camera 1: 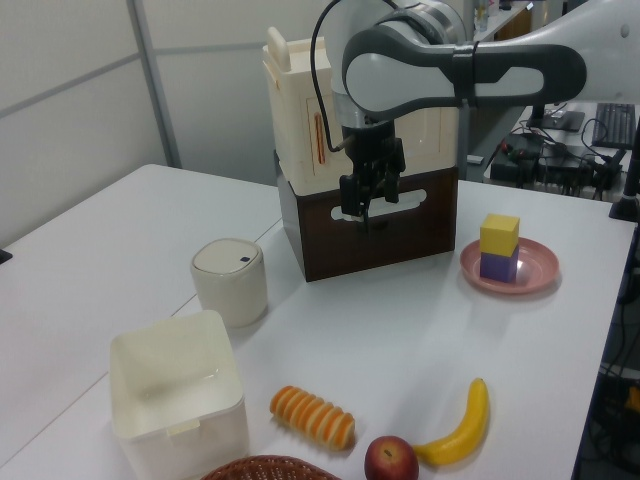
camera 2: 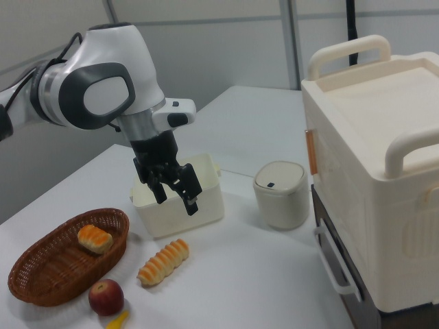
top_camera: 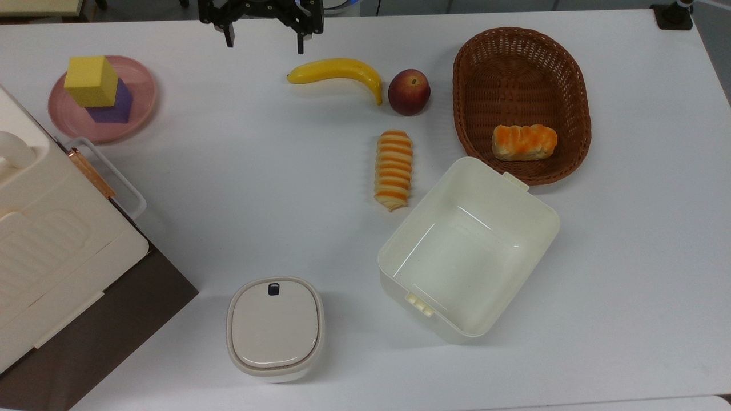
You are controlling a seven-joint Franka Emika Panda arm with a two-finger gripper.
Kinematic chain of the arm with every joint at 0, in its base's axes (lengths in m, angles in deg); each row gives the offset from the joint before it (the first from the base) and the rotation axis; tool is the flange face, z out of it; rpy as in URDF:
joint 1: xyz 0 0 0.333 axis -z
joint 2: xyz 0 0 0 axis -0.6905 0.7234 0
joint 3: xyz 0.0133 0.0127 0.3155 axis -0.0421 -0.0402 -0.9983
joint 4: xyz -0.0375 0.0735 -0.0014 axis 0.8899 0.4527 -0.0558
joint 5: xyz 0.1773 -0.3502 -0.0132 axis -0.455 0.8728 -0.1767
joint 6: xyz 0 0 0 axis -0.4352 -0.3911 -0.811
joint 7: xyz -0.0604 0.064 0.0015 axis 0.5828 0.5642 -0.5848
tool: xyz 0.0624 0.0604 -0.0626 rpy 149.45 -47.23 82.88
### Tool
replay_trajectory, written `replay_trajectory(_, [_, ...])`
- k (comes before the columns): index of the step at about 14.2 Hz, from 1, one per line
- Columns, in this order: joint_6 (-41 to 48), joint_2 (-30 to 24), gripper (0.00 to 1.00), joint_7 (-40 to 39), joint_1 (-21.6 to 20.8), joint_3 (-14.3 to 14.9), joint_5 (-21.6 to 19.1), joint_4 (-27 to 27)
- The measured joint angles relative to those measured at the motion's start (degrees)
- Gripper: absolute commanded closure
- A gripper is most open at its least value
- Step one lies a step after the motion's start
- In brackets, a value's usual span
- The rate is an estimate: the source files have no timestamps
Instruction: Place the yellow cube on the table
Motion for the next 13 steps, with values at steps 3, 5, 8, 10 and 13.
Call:
replay_trajectory(3, [0.0,0.0,0.00,0.0,0.0,0.0,0.0,0.0])
replay_trajectory(5, [0.3,0.0,0.00,-0.1,0.0,0.0,0.0,0.0])
replay_trajectory(8, [0.4,0.0,0.00,-0.2,-0.1,0.0,0.0,0.0])
replay_trajectory(10, [0.4,0.0,0.00,-0.2,-0.2,0.0,0.0,0.0])
replay_trajectory(13, [0.4,0.1,0.00,-0.2,-0.6,0.0,0.0,0.0])
